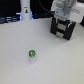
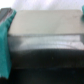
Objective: Open the kcup holder, insert the kcup into the holder, and close the kcup holder
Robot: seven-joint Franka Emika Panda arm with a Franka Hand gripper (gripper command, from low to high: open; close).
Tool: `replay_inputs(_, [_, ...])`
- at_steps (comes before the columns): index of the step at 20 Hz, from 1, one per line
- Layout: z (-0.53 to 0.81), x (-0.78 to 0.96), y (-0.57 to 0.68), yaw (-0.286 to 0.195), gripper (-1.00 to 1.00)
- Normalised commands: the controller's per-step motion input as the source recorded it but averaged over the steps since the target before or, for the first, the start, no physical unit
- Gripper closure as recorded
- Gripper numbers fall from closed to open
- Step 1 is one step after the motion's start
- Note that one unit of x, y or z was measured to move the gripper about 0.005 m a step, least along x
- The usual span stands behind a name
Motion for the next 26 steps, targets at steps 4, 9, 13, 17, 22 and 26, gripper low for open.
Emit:
replay_inputs(4, [0.14, 0.95, -0.22, -0.074, 1.0])
replay_inputs(9, [0.2, 0.96, -0.24, -0.076, 1.0])
replay_inputs(13, [0.22, 0.97, -0.26, -0.064, 1.0])
replay_inputs(17, [0.19, 0.95, -0.29, -0.073, 1.0])
replay_inputs(22, [0.21, 0.95, -0.3, -0.074, 1.0])
replay_inputs(26, [0.21, 0.95, -0.31, -0.075, 1.0])
